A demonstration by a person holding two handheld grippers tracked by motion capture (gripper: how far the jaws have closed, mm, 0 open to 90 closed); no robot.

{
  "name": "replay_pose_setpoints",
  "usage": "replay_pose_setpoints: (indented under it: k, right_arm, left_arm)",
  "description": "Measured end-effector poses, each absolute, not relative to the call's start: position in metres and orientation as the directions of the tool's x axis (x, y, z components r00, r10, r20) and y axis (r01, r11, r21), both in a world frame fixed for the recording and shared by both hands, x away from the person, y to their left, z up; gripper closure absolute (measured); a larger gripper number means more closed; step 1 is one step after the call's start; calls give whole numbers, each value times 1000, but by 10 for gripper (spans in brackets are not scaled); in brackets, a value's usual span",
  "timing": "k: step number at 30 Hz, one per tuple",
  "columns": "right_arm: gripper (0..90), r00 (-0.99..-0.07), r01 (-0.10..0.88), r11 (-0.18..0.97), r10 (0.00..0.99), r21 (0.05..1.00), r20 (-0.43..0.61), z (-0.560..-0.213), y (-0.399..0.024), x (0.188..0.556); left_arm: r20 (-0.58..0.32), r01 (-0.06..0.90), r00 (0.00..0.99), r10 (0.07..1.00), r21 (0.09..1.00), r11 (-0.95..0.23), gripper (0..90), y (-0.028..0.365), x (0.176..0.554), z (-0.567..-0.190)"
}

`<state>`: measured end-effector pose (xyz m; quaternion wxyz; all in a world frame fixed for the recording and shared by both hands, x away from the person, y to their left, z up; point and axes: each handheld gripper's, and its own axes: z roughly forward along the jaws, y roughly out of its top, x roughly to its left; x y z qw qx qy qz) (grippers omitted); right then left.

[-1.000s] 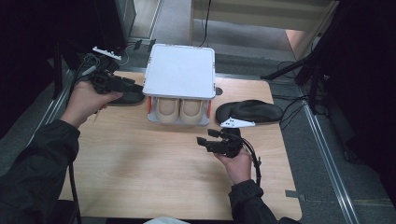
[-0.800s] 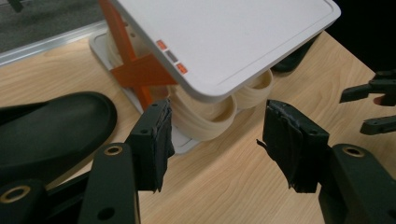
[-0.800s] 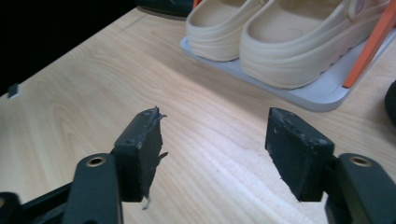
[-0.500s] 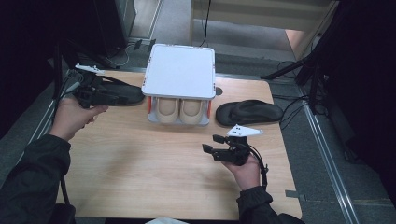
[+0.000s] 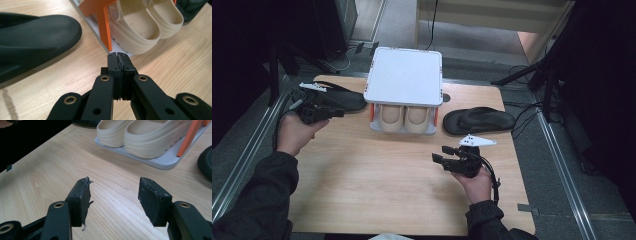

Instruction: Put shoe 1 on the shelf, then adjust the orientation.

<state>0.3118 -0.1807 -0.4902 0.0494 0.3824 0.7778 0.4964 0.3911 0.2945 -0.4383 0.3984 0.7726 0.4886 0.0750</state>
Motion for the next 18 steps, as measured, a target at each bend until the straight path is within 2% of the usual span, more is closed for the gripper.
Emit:
replay_pose_setpoints:
  k: [4,18]
  right_arm:
    - [473,-698,548,222,652,807,295,-490,-181,310]
    - [476,-679,551,218,679,805,281,-494,-189,302]
  left_arm:
    - [-282,700,500,819,689,-190,900,295,394,-448]
    - [-326,714,431,841,693,-97,900,313,429,-472]
